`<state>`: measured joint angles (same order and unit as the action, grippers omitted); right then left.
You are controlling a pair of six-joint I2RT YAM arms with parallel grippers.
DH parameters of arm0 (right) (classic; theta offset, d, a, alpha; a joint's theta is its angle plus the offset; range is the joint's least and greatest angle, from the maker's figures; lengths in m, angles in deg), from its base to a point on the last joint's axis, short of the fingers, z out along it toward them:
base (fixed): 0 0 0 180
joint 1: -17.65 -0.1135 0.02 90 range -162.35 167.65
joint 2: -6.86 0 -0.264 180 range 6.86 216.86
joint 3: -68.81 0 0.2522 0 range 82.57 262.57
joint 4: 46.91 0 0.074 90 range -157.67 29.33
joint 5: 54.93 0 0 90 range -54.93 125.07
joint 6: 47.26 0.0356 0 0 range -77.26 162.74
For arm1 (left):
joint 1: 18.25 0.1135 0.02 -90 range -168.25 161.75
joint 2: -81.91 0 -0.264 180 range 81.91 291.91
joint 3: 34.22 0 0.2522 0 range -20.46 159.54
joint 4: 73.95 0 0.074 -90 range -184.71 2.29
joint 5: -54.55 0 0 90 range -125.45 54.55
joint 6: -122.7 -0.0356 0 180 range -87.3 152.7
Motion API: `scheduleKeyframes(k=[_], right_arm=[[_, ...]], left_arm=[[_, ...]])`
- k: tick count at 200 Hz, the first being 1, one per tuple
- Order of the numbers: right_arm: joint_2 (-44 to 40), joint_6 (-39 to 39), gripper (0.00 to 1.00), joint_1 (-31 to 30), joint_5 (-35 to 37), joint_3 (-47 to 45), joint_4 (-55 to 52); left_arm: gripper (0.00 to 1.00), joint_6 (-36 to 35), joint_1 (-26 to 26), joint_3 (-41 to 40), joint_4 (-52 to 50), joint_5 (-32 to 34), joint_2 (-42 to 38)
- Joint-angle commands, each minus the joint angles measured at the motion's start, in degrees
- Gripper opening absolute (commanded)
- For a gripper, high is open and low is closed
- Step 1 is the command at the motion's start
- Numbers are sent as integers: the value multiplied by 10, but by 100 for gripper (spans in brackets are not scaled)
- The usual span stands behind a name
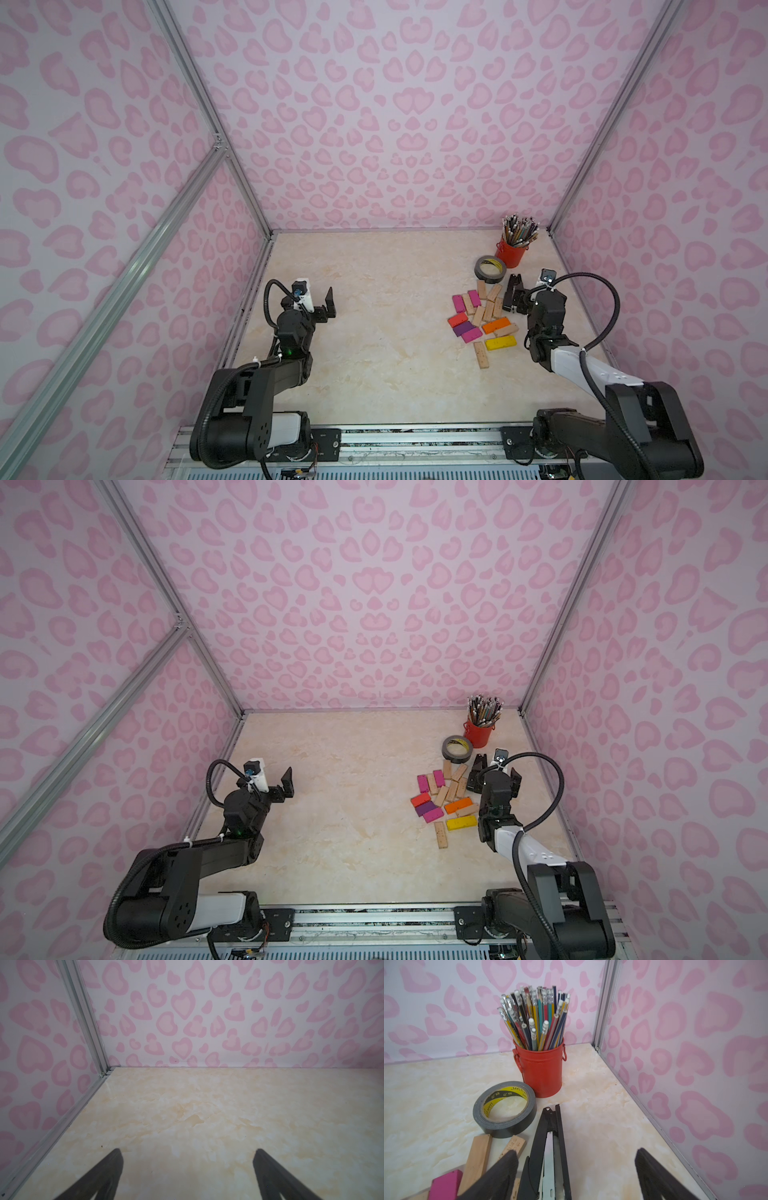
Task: Assemble the letter k with building blocks
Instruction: Move the building block to the center of the board.
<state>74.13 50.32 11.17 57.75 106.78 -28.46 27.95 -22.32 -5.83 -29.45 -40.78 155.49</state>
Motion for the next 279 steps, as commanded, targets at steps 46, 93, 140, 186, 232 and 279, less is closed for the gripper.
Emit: scheduleKeyframes(k=[46,93,140,186,232,279], right_arm=[[-79,143,96,-11,-204,193,-445],[50,115,89,-63,-276,360,-639],[186,97,71,-122,-246,429,-708],[295,106,60,-169,-208,473,-709],[396,114,54,-193,-198,523,-700],[451,120,49,-197,-191,550,-684]], left_arm=[[100,19,-184,116,-243,-16,-172],[100,-16,-327,226,-337,-127,-138],[100,-37,-425,320,-433,-186,-43],[95,6,-433,347,-470,-120,6],[92,30,-415,334,-469,-112,6],[91,29,-402,327,-474,-124,-2]])
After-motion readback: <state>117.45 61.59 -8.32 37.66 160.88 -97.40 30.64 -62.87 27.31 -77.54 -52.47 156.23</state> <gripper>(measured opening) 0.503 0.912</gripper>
